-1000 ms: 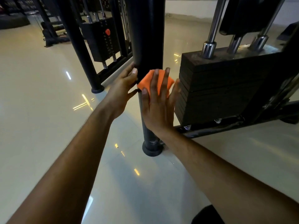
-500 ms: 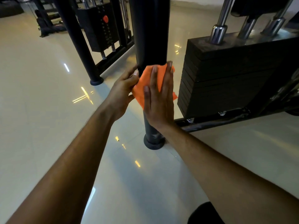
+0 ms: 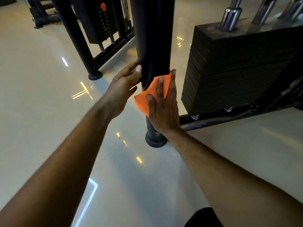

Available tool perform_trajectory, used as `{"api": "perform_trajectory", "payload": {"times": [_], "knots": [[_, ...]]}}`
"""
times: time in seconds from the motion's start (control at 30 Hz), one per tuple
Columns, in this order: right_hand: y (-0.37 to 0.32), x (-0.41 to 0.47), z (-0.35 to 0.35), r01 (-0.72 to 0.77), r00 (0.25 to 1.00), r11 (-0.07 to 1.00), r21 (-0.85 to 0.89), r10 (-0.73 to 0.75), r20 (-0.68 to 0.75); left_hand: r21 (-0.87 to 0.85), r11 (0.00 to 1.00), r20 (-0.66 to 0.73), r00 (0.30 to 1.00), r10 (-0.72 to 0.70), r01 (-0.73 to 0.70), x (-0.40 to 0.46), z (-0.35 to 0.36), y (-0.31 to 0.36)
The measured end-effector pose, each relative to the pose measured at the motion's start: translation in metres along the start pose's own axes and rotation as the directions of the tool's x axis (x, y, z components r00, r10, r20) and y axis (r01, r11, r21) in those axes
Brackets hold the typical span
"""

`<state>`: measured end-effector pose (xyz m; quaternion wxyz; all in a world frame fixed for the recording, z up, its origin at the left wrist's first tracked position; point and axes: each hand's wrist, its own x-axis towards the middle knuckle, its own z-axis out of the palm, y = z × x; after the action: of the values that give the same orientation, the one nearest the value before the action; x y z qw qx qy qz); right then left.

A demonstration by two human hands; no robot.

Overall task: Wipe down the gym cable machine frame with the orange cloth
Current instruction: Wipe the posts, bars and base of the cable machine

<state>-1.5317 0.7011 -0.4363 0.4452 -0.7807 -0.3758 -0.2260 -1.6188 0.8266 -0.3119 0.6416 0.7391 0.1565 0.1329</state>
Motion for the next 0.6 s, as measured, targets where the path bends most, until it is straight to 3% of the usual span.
{"api": "perform_trajectory", "payload": {"times": [0.2,0.3,0.43,0.6], "knots": [[0.029,-0.041,0.010,0.064,0.994,0.988,-0.141,-0.052,0.091,0.021,1.000,0.033,0.999,0.019,-0.020,-0.006,0.007,-0.014],[0.024,-0.039,0.012,0.054,0.997,0.972,-0.227,-0.040,0.067,0.007,0.999,0.023,0.999,0.038,-0.038,-0.004,0.008,-0.031],[0.047,-0.057,0.036,0.102,0.995,0.971,-0.218,-0.096,0.041,0.001,0.997,0.016,0.997,0.073,-0.073,-0.002,0.011,-0.063],[0.085,-0.106,0.052,0.080,0.980,0.970,-0.231,-0.034,0.194,-0.004,0.997,-0.015,0.997,0.074,-0.074,-0.002,0.022,-0.100]]}}
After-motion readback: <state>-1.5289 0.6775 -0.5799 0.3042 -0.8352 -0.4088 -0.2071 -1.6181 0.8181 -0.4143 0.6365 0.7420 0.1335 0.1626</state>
